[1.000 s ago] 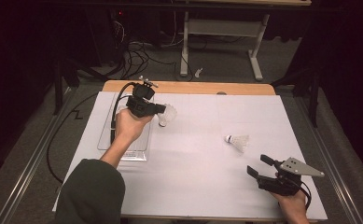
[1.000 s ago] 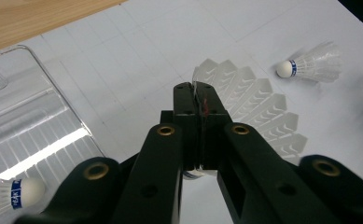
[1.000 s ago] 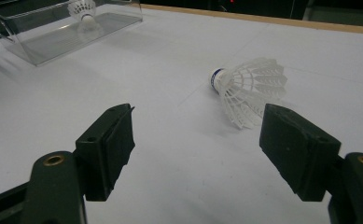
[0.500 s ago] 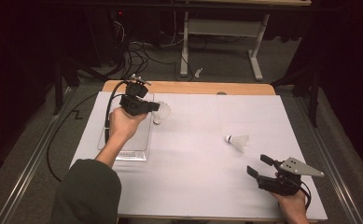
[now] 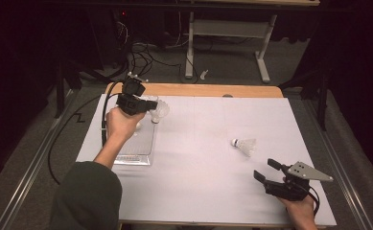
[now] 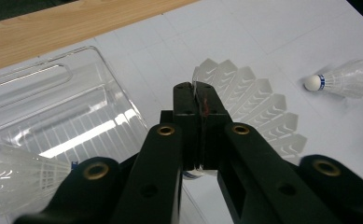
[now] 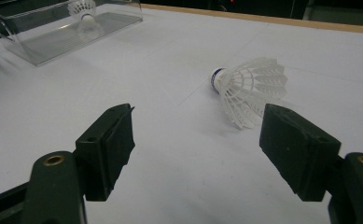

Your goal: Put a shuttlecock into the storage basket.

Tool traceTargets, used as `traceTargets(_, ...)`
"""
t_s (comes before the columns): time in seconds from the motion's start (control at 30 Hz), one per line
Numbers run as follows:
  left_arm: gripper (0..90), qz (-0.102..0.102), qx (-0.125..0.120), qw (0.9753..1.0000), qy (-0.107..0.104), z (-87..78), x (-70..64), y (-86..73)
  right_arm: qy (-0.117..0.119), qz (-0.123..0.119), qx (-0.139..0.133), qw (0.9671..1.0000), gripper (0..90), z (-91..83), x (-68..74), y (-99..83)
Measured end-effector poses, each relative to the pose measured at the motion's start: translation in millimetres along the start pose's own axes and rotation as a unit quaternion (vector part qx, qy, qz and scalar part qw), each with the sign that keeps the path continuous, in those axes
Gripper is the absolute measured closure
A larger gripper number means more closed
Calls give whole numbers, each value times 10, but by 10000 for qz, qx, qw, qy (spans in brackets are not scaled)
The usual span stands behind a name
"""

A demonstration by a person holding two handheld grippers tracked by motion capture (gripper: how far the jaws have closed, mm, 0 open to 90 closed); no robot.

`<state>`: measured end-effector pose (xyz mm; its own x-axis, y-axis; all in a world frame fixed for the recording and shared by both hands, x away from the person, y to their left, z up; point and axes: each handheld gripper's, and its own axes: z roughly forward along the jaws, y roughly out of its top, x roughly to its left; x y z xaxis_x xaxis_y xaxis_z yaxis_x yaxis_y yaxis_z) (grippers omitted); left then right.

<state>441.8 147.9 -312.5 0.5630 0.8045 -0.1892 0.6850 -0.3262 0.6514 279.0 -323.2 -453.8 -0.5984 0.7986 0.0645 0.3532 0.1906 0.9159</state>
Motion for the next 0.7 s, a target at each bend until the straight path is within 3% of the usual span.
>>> traceTargets(0.7, 883, -325, 103, 9985, 425, 71, 253, -26, 10, 19, -9, 10000, 267, 1, 0, -1)
